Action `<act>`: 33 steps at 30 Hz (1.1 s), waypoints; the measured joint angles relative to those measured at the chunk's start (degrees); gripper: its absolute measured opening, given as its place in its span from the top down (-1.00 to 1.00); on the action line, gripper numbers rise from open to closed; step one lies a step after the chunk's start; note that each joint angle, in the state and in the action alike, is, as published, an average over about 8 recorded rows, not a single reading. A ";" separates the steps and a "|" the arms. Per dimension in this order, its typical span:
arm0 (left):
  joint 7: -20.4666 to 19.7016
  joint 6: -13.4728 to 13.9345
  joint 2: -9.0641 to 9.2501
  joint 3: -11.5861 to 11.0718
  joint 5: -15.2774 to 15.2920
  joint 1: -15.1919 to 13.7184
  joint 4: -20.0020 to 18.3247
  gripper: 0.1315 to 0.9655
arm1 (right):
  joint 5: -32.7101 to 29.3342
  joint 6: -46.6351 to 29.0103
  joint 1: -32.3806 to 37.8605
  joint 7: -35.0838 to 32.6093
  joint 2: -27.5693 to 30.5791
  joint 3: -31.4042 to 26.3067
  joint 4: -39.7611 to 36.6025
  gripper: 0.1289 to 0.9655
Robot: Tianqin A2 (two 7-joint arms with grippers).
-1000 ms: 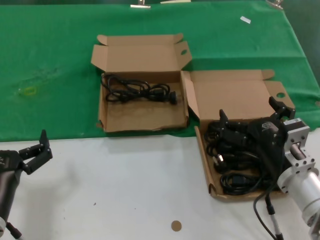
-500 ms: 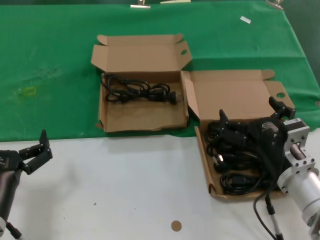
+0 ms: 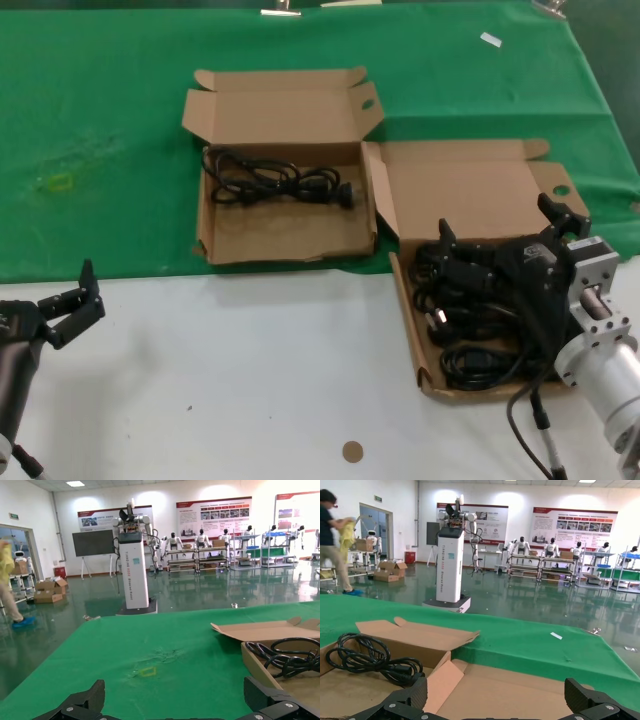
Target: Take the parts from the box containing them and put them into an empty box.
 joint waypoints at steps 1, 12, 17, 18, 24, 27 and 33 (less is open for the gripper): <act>0.00 0.00 0.00 0.00 0.00 0.00 0.00 -1.00 | 0.00 0.00 0.00 0.00 0.00 0.00 0.00 -1.00; 0.00 0.00 0.00 0.00 0.00 0.00 0.00 -1.00 | 0.00 0.00 0.00 0.00 0.00 0.00 0.00 -1.00; 0.00 0.00 0.00 0.00 0.00 0.00 0.00 -1.00 | 0.00 0.00 0.00 0.00 0.00 0.00 0.00 -1.00; 0.00 0.00 0.00 0.00 0.00 0.00 0.00 -1.00 | 0.00 0.00 0.00 0.00 0.00 0.00 0.00 -1.00; 0.00 0.00 0.00 0.00 0.00 0.00 0.00 -1.00 | 0.00 0.00 0.00 0.00 0.00 0.00 0.00 -1.00; 0.00 0.00 0.00 0.00 0.00 0.00 0.00 -1.00 | 0.00 0.00 0.00 0.00 0.00 0.00 0.00 -1.00; 0.00 0.00 0.00 0.00 0.00 0.00 0.00 -1.00 | 0.00 0.00 0.00 0.00 0.00 0.00 0.00 -1.00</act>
